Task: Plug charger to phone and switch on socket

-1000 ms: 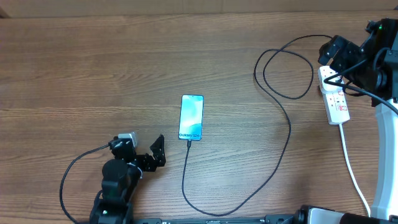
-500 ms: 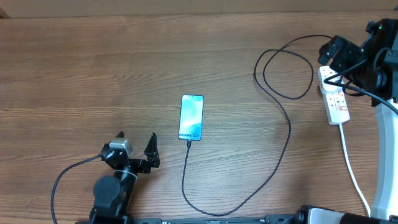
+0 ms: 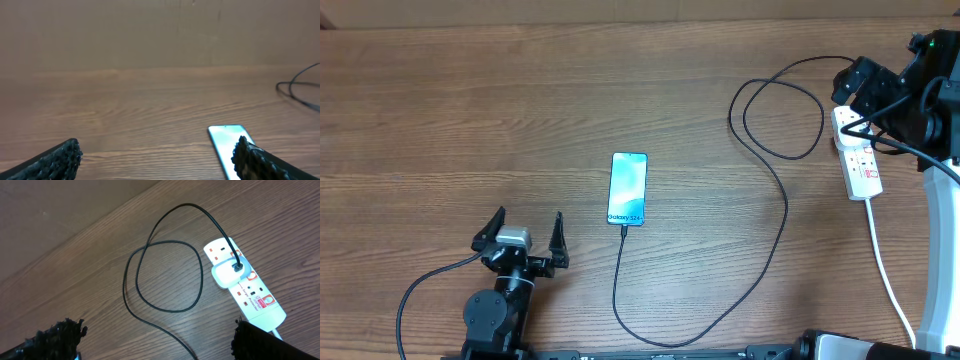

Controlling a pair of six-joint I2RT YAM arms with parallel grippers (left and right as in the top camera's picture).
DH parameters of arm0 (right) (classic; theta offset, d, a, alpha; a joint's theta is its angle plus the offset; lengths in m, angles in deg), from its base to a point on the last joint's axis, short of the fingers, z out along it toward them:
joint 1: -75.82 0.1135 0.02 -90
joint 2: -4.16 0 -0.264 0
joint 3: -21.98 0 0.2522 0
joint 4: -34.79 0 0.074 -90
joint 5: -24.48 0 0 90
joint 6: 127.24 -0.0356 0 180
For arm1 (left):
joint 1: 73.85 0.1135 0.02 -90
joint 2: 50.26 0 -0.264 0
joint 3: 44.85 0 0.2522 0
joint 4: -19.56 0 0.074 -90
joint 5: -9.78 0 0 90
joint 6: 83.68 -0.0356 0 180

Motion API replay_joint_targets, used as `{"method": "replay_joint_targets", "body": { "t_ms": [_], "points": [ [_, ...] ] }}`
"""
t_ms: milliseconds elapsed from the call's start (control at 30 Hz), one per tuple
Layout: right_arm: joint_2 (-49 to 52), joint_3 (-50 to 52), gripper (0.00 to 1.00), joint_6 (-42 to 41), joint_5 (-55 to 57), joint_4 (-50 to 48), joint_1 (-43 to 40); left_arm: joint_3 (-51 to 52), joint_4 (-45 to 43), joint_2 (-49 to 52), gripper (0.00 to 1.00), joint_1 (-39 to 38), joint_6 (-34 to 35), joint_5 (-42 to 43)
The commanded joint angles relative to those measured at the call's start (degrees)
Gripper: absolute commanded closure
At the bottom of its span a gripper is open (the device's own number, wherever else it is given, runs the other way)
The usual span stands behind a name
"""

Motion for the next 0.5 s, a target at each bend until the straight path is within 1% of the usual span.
{"method": "replay_joint_targets", "body": {
  "t_ms": [0, 467],
  "points": [
    [-1.6, -0.8, 0.0, 0.3, 0.1, -0.1, 0.2, 0.2, 0.3, -0.7, 0.0, 0.3, -5.8, -1.0],
    [-1.6, -0.8, 0.0, 0.3, 0.1, -0.1, 0.2, 0.2, 0.0, -0.7, 0.01, 0.1, -5.8, -0.7]
  ]
}}
